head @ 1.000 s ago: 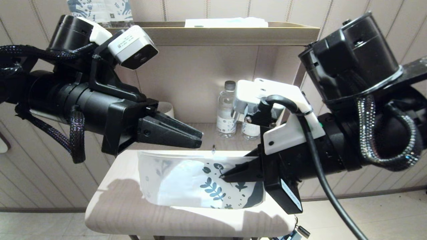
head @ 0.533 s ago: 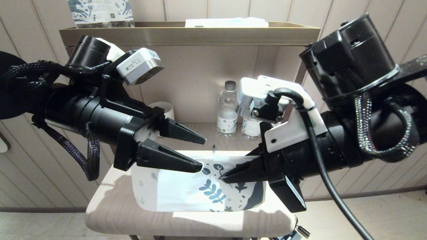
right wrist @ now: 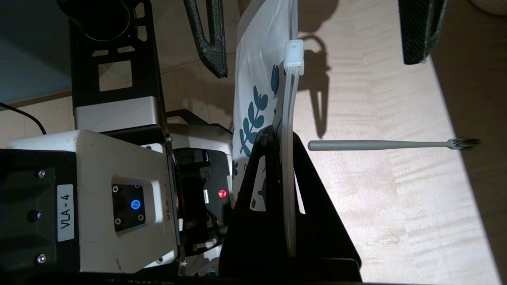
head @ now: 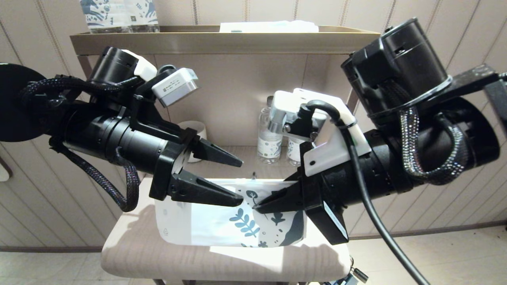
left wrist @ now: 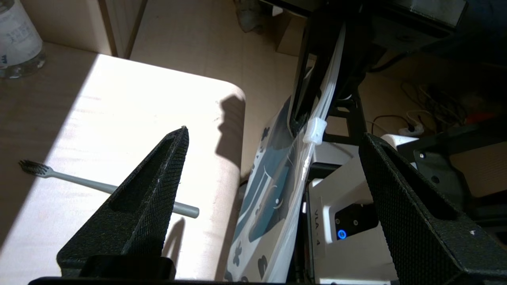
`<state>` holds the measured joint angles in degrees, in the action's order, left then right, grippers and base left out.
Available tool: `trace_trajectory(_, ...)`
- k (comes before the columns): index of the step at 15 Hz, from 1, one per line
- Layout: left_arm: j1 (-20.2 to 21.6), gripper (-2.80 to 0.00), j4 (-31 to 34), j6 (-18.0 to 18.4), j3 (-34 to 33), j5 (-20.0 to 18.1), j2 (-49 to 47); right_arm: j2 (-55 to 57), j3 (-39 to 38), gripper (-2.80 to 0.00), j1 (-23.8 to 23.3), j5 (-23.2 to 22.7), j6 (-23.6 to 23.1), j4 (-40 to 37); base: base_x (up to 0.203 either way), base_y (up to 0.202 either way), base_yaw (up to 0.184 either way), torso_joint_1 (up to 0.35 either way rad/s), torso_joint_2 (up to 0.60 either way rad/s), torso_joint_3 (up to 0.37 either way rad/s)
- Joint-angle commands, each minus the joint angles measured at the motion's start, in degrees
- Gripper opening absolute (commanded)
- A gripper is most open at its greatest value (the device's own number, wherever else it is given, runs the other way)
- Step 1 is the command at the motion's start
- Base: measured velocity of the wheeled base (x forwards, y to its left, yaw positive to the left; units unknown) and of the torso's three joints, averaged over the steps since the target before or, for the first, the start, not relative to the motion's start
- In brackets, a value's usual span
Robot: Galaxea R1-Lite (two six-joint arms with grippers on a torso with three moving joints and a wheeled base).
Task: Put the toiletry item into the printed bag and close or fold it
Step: Open the storage bag
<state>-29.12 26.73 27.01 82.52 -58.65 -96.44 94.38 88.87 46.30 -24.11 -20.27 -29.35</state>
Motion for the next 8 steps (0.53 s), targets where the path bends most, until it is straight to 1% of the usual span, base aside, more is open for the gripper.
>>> trace_trajectory(1, 0.0, 0.0, 0.2, 0.1, 0.3, -0.5, -0.3, 0.7, 0.1, -2.8, 0.0, -0.1, -0.1, -0.1, 0.0, 0.0, 0.0, 0.0, 0.0, 0.0)
trace_trajectory(4, 0.0, 0.0, 0.2, -0.9, 0.7, -0.5, -0.2, 1.2, 1.0, -2.8, -0.2, -0.2, 0.3, -0.1, 0.0, 0.0, 0.0, 0.0, 0.0, 0.0)
trace_trajectory(8, -0.1, 0.0, 0.1, -1.0, 0.3, -0.5, -0.2, 1.2, 1.1, -2.8, -0.2, -0.3, 0.6, -0.1, 0.0, 0.0, 0.0, 0.0, 0.0, 0.0)
